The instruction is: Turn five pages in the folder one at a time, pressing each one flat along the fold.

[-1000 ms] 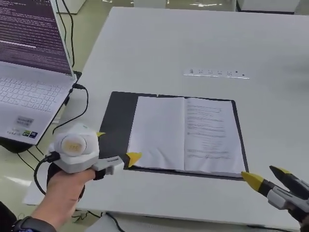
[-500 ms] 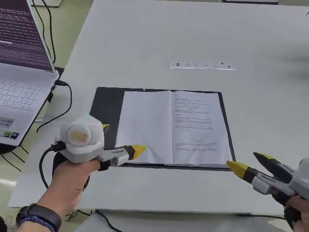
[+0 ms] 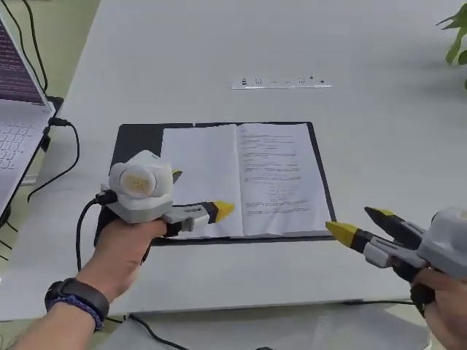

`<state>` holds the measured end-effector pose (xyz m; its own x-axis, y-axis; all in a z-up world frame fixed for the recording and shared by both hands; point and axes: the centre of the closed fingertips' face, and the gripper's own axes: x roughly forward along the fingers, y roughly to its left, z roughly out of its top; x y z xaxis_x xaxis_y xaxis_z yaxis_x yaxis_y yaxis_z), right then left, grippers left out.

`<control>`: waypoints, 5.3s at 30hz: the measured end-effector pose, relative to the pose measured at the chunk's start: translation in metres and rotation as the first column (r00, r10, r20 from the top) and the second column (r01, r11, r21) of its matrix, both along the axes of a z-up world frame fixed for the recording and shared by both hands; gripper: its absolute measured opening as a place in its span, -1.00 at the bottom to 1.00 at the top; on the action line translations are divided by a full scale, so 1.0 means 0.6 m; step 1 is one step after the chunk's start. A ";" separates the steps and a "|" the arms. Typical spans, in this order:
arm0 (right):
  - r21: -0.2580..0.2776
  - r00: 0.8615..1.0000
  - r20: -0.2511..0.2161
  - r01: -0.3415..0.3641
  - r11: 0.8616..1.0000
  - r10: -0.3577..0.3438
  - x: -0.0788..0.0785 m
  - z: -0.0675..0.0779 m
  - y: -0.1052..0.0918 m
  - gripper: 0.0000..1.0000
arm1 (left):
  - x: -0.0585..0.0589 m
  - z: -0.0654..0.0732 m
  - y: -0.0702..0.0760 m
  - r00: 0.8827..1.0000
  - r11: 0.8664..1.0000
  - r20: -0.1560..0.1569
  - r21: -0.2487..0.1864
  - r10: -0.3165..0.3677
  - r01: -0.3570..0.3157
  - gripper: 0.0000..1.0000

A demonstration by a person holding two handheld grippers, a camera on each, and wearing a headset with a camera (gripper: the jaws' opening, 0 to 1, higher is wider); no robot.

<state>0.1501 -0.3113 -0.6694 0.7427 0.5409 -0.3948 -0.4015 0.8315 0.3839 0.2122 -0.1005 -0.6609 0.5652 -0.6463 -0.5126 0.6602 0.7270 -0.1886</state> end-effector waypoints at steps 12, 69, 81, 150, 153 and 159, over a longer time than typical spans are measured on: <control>0.006 1.000 -0.009 -0.010 1.000 0.010 0.000 -0.003 0.005 0.38 | 0.012 -0.004 -0.069 0.998 0.998 -0.006 -0.016 -0.067 0.067 0.52; 0.032 0.998 -0.068 -0.006 0.999 0.009 -0.006 -0.029 -0.044 0.33 | 0.015 -0.192 -0.317 0.963 0.957 -0.124 0.136 -0.239 0.255 0.56; 0.057 0.997 -0.078 0.007 0.998 -0.002 0.012 -0.041 -0.052 0.31 | 0.012 -0.207 -0.311 0.958 0.933 -0.057 0.221 -0.280 0.286 0.54; 0.327 0.983 -0.176 0.002 0.945 0.058 0.164 -0.095 0.061 -0.99 | 0.011 -0.121 -0.217 0.981 0.977 -0.049 0.092 -0.187 0.191 0.61; 0.334 0.985 -0.160 -0.009 0.942 0.066 0.169 -0.082 0.075 -1.00 | 0.013 -0.111 -0.203 0.984 0.980 -0.036 0.089 -0.175 0.178 0.61; 0.352 0.988 -0.116 -0.055 0.934 0.102 0.177 -0.053 0.118 -1.00 | 0.020 -0.096 -0.166 0.990 0.986 -0.015 0.083 -0.144 0.144 0.60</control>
<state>0.2563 -0.2405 -0.7013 0.6470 0.7159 -0.2625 -0.3868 0.6049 0.6961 0.2241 -0.2000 -0.7183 0.4646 -0.6751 -0.5730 0.7576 0.6381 -0.1375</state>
